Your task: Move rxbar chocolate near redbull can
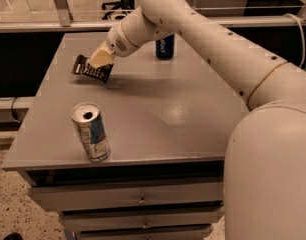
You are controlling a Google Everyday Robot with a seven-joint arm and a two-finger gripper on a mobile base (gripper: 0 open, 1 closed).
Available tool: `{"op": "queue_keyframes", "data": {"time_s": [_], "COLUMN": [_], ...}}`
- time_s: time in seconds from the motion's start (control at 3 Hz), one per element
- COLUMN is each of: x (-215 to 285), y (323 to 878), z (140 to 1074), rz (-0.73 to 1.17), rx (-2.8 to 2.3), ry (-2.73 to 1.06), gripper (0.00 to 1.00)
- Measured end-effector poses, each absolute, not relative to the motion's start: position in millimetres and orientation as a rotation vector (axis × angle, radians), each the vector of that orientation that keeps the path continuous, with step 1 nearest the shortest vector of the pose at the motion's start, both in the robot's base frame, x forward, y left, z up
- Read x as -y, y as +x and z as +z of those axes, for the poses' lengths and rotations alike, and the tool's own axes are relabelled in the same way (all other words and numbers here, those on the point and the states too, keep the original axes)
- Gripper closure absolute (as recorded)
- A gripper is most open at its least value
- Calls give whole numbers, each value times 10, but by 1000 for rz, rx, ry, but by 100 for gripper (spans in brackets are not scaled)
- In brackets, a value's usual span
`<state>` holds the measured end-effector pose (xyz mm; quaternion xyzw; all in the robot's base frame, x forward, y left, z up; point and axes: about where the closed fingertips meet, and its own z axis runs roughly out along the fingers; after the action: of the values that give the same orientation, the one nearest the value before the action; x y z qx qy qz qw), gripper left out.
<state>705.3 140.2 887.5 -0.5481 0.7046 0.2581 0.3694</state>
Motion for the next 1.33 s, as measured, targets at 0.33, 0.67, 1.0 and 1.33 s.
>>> {"op": "queue_keyframes", "data": {"time_s": [0.33,0.67,1.0,1.33], "x": [-1270,-1052,-694,-562], "y": [6899,6708,6340,6068], "z": [8969,9012,9036,9056], "rz": [673,685,728,789], "rx": [-1788,-1794,-1837,-1867], "ry": [-1448,-1494,-1563,-1586], "gripper": [100,100,100,100]}}
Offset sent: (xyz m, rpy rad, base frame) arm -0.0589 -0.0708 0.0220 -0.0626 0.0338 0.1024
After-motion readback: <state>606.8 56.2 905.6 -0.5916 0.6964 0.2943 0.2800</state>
